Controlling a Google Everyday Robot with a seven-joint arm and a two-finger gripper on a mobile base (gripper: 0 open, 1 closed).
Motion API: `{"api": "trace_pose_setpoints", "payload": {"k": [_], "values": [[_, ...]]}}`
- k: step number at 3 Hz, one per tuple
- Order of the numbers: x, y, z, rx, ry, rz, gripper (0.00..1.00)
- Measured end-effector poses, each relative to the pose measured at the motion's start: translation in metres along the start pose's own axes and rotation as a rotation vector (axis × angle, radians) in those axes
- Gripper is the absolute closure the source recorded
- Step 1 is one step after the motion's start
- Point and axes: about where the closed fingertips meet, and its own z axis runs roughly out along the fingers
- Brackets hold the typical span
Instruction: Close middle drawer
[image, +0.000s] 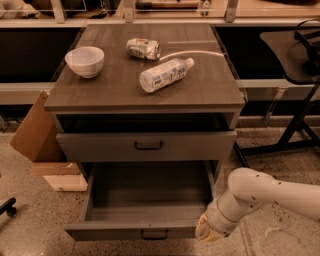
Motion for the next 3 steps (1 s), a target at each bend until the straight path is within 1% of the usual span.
{"api": "trace_pose_setpoints", "payload": {"k": [1, 2, 3], "values": [[0.01, 0.002, 0.014, 0.01, 0.026, -0.011, 1.0], [0.022, 0.003, 0.032, 0.026, 0.034, -0.018, 1.0], [0.028, 0.001, 0.052, 0.037, 0.03, -0.02, 1.0]]}}
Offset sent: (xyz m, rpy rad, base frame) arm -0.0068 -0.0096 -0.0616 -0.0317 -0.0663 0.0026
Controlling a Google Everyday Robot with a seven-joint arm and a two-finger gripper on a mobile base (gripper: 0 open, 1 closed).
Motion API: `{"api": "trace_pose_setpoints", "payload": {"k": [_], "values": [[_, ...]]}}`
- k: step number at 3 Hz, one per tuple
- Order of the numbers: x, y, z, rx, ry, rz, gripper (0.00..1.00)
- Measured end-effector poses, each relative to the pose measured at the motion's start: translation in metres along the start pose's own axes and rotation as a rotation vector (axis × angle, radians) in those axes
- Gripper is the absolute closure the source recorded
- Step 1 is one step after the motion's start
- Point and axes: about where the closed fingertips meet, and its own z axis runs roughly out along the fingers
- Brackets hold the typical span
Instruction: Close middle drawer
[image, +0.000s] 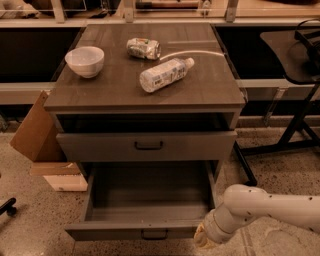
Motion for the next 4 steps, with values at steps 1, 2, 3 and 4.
{"api": "trace_pose_setpoints", "payload": {"k": [1, 2, 3, 4], "values": [[0.007, -0.006, 0.024, 0.009, -0.017, 0.015, 1.0], [0.014, -0.017, 0.042, 0.037, -0.032, 0.046, 1.0], [0.018, -0.032, 0.046, 0.085, -0.042, 0.08, 1.0], [0.018, -0.032, 0.046, 0.085, -0.042, 0.08, 1.0]]}}
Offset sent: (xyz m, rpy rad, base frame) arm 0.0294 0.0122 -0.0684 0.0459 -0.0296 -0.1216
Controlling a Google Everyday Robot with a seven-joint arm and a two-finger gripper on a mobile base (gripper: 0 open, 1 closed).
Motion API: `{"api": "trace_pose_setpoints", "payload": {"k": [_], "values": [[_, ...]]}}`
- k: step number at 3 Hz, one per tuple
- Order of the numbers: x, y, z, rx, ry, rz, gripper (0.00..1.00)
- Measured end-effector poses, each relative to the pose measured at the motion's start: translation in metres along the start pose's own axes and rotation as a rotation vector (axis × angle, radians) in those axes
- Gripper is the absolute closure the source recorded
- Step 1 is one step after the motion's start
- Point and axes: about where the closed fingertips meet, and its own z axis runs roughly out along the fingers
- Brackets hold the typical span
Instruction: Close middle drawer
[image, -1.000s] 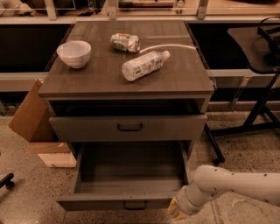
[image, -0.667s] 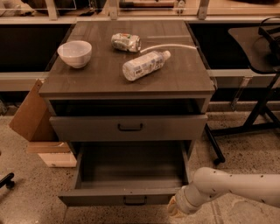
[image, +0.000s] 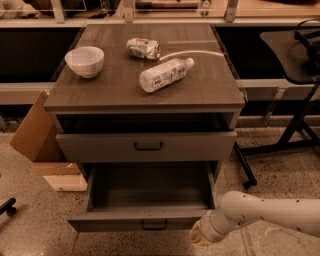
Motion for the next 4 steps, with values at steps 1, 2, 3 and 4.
{"api": "trace_pose_setpoints", "payload": {"k": [1, 2, 3, 4], "values": [[0.002, -0.009, -0.005, 0.034, -0.005, 0.003, 1.0], [0.007, -0.025, -0.011, 0.083, -0.019, 0.012, 1.0], [0.019, -0.061, -0.018, 0.161, -0.043, 0.068, 1.0], [0.026, -0.087, -0.022, 0.217, -0.059, 0.117, 1.0]]}}
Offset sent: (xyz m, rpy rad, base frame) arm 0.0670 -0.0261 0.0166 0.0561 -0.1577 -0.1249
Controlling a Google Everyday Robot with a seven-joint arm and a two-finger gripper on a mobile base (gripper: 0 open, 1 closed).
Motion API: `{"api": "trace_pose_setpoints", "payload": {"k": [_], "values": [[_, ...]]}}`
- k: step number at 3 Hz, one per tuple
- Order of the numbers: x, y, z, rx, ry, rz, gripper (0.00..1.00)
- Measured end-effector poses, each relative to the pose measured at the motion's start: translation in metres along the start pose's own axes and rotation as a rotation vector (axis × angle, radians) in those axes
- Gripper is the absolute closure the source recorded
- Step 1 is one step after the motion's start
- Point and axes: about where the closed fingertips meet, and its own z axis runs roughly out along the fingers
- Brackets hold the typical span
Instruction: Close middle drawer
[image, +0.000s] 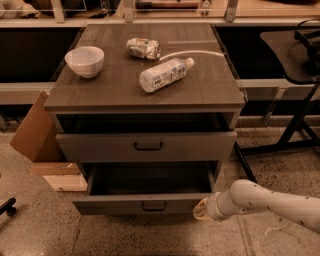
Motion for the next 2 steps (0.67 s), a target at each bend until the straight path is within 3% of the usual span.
{"api": "trace_pose_setpoints", "payload": {"k": [2], "values": [[-0.009, -0.051, -0.006, 0.076, -0.014, 0.077, 1.0]]}}
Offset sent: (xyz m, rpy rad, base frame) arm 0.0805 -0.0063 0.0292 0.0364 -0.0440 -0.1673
